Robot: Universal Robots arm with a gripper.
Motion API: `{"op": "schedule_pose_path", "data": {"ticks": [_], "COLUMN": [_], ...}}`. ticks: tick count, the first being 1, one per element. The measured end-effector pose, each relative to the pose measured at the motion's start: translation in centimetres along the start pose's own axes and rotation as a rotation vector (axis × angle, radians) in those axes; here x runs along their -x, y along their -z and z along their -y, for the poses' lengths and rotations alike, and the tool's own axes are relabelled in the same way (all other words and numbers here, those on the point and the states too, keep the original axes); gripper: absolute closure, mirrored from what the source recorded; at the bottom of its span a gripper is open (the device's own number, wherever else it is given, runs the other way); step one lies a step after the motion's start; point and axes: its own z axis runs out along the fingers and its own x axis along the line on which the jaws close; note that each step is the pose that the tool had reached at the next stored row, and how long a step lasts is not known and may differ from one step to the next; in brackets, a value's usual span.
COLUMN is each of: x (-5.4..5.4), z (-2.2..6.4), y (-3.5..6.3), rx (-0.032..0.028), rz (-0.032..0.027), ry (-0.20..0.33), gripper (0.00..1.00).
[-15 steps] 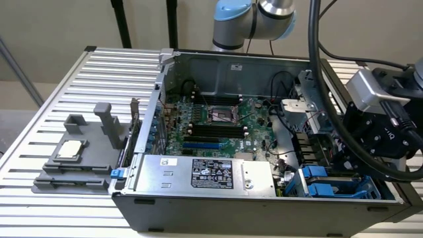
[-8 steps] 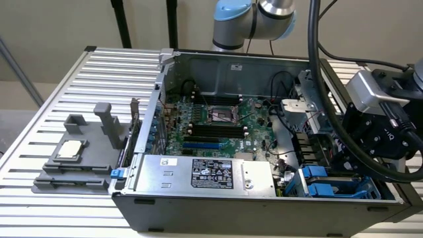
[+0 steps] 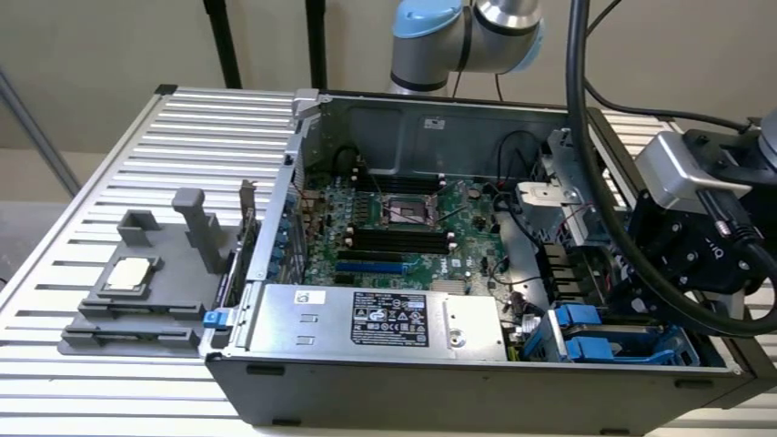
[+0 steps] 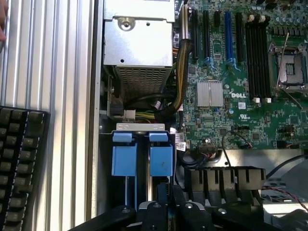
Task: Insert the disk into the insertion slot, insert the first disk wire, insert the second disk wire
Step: 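Insert the second disk wire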
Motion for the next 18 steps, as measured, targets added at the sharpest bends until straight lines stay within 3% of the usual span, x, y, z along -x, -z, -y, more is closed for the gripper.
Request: {"op": "schedule_pose_path", "data": {"ticks": [6,18], "x": [0.00,-0.09], "z": [0.04,0.12], "y": [-0.09,-0.55], "rx": [0.0001,0.0005], "rz": [0.0011,0.0088], "ry": [0.001,0.003], "gripper": [0.84,0.84]}}
